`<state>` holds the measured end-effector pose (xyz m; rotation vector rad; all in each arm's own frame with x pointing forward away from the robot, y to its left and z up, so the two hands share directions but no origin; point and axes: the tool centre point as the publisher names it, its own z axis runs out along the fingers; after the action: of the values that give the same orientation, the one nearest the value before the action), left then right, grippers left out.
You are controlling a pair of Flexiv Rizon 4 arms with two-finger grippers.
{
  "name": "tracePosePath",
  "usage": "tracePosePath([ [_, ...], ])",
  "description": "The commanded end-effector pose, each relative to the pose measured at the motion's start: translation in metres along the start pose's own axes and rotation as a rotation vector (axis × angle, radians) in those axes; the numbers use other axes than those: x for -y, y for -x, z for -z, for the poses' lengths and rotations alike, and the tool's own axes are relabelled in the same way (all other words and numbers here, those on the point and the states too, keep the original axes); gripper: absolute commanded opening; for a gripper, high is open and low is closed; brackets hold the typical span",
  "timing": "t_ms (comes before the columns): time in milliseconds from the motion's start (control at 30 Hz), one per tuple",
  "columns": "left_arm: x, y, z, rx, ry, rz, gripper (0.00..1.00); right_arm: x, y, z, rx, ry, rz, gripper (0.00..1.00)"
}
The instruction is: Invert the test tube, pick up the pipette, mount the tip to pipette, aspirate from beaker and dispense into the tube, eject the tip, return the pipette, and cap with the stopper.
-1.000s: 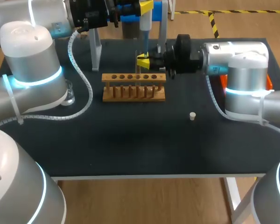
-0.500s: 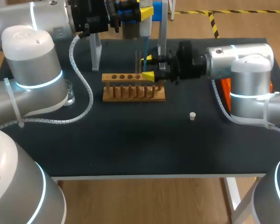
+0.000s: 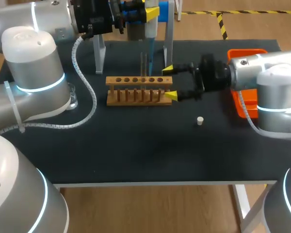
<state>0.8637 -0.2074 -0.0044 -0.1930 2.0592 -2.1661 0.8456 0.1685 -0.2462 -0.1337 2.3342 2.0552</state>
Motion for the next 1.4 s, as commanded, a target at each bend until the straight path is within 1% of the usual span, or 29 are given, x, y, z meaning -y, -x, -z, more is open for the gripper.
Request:
tracePosePath([
  [33, 0.000, 0.000, 0.000, 0.001, -0.004, -0.001, 0.00, -0.005, -0.008, 0.007, 0.012, -0.007, 0.000, 1.00],
  [933, 0.000, 0.000, 0.000, 0.001, -0.004, -0.001, 0.00, -0.005, -0.008, 0.007, 0.012, -0.007, 0.000, 1.00],
  [1167, -0.001, 0.007, 0.053, 0.075, 0.028, -0.050, 0.00, -0.005, -0.008, 0.007, 0.012, -0.007, 0.000, 1.00],
  [1300, -0.008, 0.011, 0.085, 0.121, 0.049, -0.056, 0.00, -0.005, -0.008, 0.007, 0.012, -0.007, 0.000, 1.00],
  [1400, -0.013, 0.015, 0.109, 0.162, 0.046, -0.066, 0.00, -0.005, -0.008, 0.007, 0.012, -0.007, 0.000, 1.00],
])
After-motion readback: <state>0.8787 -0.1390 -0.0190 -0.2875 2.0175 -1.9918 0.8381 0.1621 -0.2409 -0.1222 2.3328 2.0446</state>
